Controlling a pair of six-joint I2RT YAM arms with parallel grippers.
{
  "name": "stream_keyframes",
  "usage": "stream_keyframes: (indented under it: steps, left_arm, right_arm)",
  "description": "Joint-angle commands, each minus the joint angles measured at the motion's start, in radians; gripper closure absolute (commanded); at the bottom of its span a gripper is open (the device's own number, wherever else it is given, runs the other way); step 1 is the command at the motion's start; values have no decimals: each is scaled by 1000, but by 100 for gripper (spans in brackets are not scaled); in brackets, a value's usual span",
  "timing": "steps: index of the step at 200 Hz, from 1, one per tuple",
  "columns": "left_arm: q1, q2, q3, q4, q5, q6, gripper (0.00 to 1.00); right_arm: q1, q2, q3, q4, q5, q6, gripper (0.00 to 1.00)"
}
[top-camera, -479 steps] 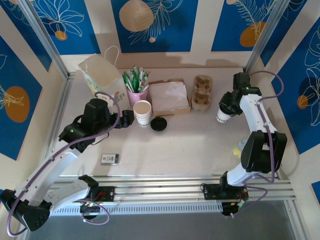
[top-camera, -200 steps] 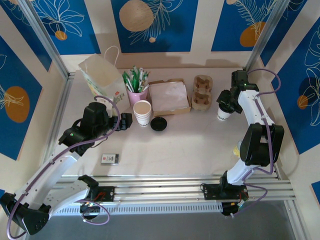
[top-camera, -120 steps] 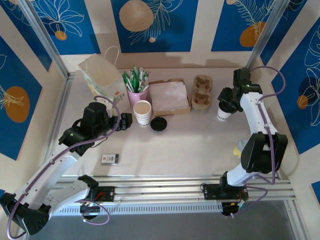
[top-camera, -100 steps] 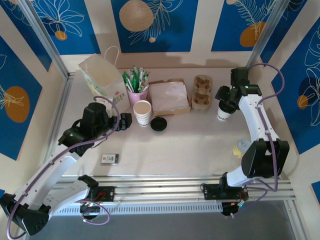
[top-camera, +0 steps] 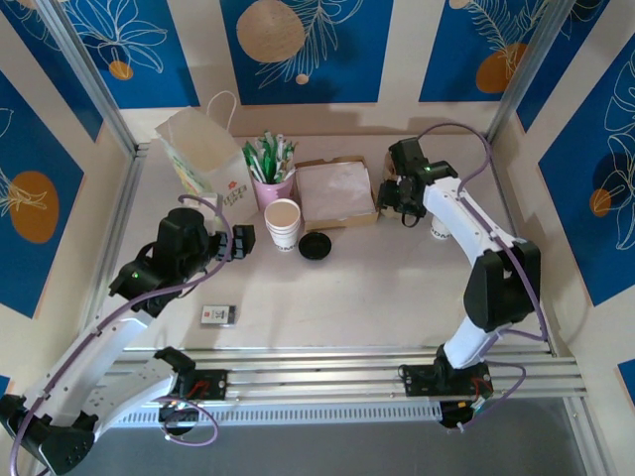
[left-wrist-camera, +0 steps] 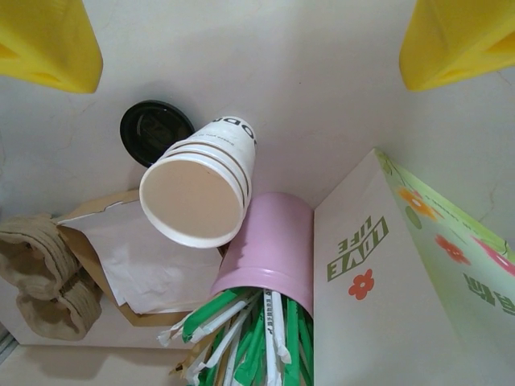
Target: Pack the takeout coffee
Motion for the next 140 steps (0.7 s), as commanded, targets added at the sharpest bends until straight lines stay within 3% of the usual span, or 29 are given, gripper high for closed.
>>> stream_keyframes:
  steps: [1,62,140]
  left_arm:
    - [14,-18,-11,15,-21,23,5]
    - [14,-10,-9,16,-10,26,5]
    - [13,-2,-11,15,-1,28,5]
  right_arm:
    - [-6,22,5,7,-23,102,33]
    - [-35,43,-42,57,-51,346,36]
    - [-64,106,-39,40,-37,629,48]
